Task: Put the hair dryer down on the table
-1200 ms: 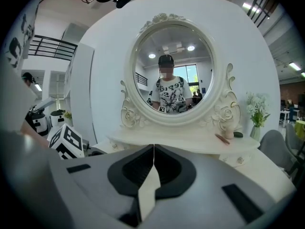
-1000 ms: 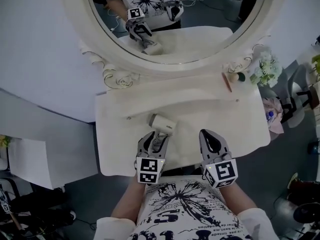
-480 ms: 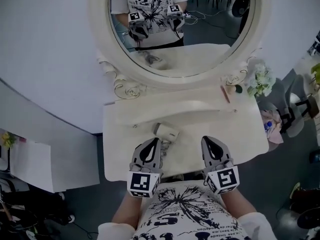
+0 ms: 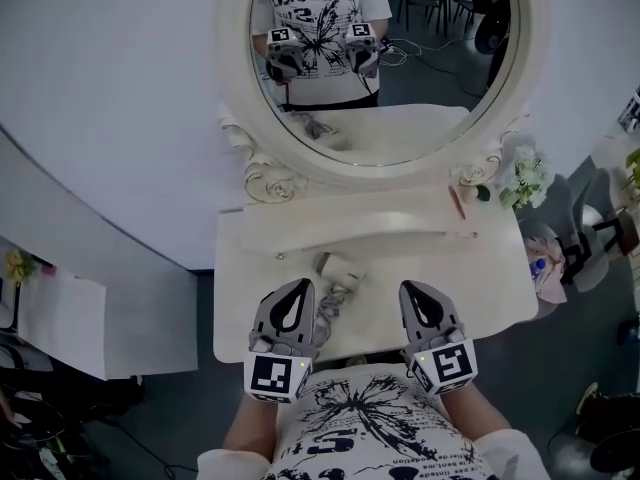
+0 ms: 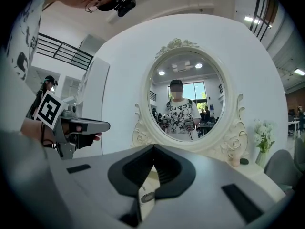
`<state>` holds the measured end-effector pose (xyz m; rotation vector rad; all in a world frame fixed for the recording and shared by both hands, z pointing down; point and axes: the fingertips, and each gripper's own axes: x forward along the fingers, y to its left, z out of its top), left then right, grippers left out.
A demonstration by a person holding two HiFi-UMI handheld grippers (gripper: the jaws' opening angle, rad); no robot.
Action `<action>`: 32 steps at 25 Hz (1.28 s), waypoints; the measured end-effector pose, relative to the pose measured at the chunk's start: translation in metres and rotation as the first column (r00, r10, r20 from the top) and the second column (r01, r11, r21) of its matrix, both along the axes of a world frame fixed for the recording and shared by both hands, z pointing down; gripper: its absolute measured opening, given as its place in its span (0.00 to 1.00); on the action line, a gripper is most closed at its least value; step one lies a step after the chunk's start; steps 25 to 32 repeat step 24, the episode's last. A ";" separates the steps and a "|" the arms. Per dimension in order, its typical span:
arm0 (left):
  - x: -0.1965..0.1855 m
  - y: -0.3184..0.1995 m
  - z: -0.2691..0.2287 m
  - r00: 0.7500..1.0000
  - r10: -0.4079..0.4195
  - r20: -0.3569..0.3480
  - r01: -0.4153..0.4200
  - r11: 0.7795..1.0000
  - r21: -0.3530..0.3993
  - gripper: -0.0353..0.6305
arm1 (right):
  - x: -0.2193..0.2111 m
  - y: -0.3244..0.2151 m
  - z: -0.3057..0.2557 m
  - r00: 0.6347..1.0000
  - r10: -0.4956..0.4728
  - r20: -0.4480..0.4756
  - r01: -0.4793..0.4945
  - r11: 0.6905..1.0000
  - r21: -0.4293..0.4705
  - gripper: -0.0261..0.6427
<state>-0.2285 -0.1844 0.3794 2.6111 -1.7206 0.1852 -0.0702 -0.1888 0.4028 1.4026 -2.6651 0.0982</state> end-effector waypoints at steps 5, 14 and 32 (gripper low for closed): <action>-0.007 -0.001 0.003 1.000 -0.024 0.001 0.024 1.000 -0.015 0.09 | -0.008 -0.001 0.002 1.000 -0.012 0.006 0.012 1.000 -0.008 0.07; -0.012 -0.006 0.010 0.999 -0.049 -0.005 0.049 0.998 -0.036 0.09 | -0.012 -0.006 0.006 1.000 -0.014 -0.010 0.013 1.000 -0.021 0.07; -0.011 -0.007 0.019 0.998 -0.048 0.045 0.050 0.997 -0.062 0.09 | -0.015 -0.008 0.012 1.000 -0.023 -0.011 0.022 0.999 -0.039 0.07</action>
